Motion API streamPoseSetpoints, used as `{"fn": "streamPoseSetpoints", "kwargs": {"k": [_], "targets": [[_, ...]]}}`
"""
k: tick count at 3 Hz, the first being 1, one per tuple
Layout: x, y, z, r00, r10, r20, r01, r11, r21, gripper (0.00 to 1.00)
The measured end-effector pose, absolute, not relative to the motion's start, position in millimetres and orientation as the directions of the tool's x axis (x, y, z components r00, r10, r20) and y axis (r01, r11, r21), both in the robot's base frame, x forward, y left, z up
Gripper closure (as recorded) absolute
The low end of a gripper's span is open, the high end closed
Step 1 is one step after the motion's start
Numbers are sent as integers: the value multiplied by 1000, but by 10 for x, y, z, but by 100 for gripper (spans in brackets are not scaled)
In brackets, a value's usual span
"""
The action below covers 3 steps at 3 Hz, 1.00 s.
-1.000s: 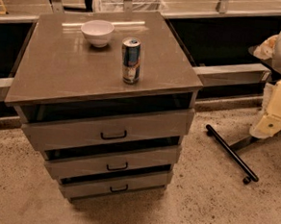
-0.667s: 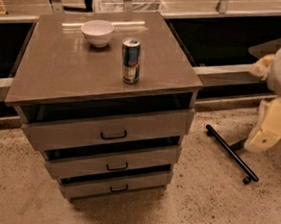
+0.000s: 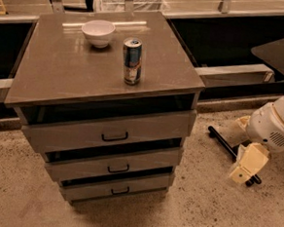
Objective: Open middle drawer
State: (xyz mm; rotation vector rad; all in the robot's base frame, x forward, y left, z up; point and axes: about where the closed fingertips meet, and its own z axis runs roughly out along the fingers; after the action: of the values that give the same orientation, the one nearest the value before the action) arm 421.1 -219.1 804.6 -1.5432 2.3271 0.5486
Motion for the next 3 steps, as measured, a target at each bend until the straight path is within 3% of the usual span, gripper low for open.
{"fn": "streamPoseSetpoints", "kwargs": {"k": [2, 3], "targets": [[4411, -2000, 7710, -347, -802, -486, -937, 316, 148, 0], [4516, -1751, 6859, -347, -717, -604, -937, 286, 199, 0]]}}
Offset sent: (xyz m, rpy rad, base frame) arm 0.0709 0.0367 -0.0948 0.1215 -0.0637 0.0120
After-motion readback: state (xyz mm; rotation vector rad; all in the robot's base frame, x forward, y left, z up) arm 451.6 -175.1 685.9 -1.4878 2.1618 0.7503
